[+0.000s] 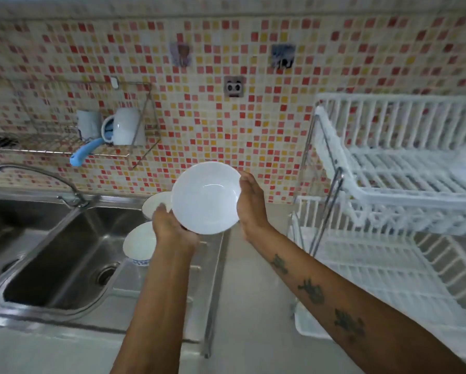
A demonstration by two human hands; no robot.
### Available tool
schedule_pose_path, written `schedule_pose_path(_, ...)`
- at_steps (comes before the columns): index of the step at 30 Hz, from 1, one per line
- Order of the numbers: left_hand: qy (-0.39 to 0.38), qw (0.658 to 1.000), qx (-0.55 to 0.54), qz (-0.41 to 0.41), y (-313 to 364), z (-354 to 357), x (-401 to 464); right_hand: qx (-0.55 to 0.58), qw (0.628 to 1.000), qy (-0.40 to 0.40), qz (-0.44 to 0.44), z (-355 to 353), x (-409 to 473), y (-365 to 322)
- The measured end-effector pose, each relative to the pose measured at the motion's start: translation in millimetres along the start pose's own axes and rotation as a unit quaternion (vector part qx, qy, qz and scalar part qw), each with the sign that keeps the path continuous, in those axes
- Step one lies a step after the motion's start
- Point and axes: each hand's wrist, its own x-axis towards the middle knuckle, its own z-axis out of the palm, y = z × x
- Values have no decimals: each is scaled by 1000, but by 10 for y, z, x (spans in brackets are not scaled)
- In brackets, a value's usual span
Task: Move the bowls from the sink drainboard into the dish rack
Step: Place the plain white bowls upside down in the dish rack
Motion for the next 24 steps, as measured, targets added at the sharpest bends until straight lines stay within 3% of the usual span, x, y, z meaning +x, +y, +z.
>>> schedule_pose_path(3,-115,991,-23,-57,148,324,-389,10,994,-10,-108,-312,-234,-594)
schedule_pose_path(7,-315,942,18,-115,105,803,-900,-8,968,-7,-251,-819,-510,-1227)
schedule_pose_path(11,-444,878,76,-160,-130,1326,-1198,-21,930,12,-366,-1377,-615,-1633)
schedule_pose_path(14,-494,834,147,-199,-365,1728,-1368,-20,901,25,-433,-1881,-576,-1910)
schedule_pose_path(18,-553,771,223,-223,-662,2282,-1468,-14,893,9,-450,-2559,-463,-2221)
schedule_pose_path(21,-603,737,196,-234,-892,2666,-1555,-8,905,-9,-425,-3037,-404,-2438)
schedule_pose_path(24,-599,746,173,-236,-1169,2953,-1649,-26,926,-3,-377,-3442,-377,-2596)
